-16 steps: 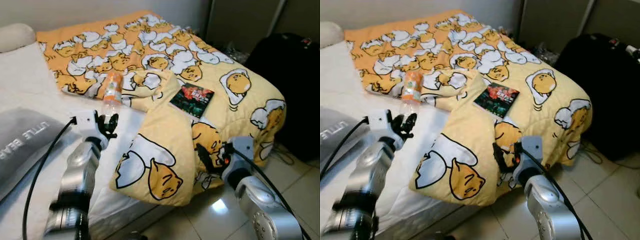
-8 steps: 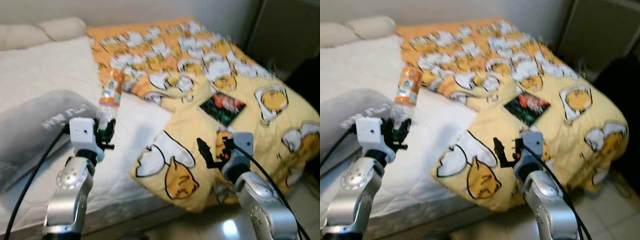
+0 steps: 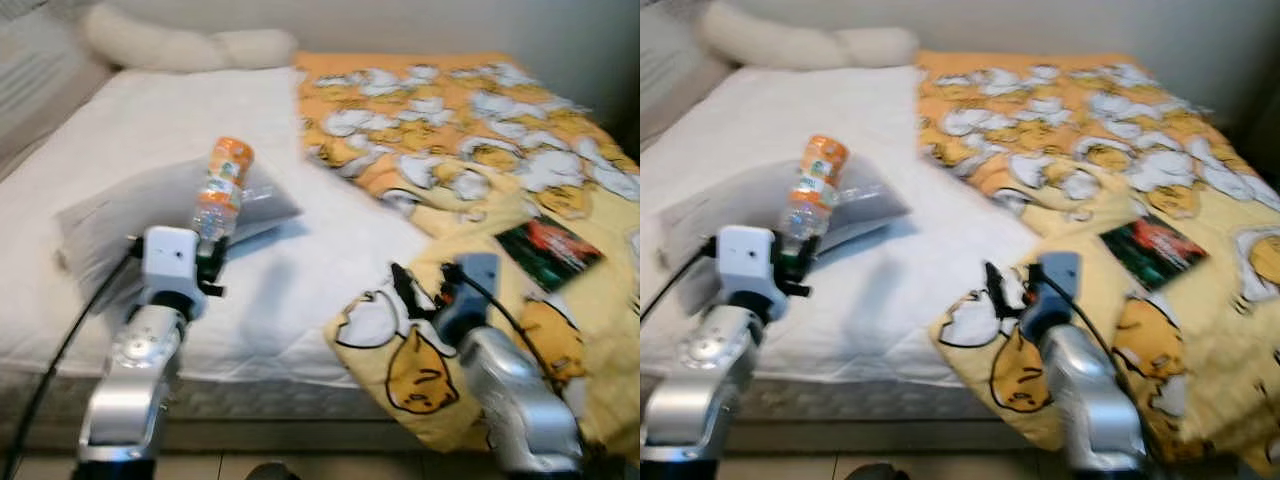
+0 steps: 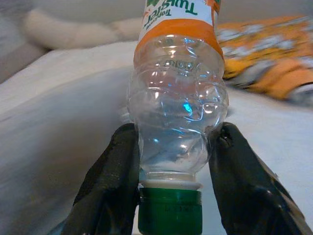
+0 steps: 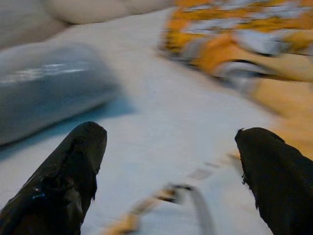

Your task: Clean up the room

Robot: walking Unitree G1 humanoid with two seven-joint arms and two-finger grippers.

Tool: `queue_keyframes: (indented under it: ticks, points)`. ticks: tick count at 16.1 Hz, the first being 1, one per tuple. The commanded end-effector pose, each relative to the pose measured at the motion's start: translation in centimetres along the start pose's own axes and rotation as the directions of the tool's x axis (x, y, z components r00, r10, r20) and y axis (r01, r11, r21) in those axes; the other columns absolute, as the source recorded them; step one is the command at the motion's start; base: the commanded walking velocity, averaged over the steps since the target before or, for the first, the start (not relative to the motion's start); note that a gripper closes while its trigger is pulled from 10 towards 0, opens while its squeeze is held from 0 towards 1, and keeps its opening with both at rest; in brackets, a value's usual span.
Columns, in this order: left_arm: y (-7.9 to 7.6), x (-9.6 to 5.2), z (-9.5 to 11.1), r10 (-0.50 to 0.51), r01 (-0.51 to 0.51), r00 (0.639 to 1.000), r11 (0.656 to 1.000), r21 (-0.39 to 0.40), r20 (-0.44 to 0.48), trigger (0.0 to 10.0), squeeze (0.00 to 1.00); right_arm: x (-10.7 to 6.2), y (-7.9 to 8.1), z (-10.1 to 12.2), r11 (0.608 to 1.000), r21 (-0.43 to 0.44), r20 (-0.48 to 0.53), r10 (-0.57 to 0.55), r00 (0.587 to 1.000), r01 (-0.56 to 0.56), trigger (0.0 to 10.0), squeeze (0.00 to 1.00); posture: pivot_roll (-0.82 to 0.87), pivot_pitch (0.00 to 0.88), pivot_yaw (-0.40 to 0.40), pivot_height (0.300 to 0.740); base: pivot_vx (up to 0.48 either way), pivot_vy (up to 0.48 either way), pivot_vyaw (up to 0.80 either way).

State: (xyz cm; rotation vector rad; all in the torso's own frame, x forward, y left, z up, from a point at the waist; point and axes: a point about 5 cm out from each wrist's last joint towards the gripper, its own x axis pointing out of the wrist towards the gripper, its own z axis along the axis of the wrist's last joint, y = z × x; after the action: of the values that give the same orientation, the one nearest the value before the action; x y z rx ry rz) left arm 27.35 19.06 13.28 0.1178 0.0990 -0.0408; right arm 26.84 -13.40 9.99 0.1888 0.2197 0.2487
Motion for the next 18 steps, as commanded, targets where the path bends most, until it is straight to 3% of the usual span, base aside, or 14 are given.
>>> queue_keyframes:
  ticks: [1,11,18]
  points:
    - [-0.3,0.3,0.6,-0.001,0.000,1.000,1.000,0.004,0.015,10.0,0.00,0.1,-0.2,0.1,1.000,-0.020,0.001,0.002,1.000,-0.002,10.0,0.00,0.05,0.000,0.037,0.740,0.000,0.000,0.80]
    - [-1.2,1.1,1.1,0.015,-0.015,1.000,1.000,-0.016,0.003,10.0,0.00,1.0,0.3,0.7,0.999,-0.034,0.010,0.033,0.999,-0.033,10.0,0.00,0.05,0.000,0.033,0.740,0.000,0.000,0.80]
    - [-1.0,1.6,0.6,0.029,-0.030,0.999,0.999,-0.016,-0.036,10.0,0.00,1.4,0.1,0.0,0.999,-0.038,-0.046,-0.008,0.999,0.006,10.0,0.00,0.05,0.000,0.023,0.740,0.000,0.000,0.80]
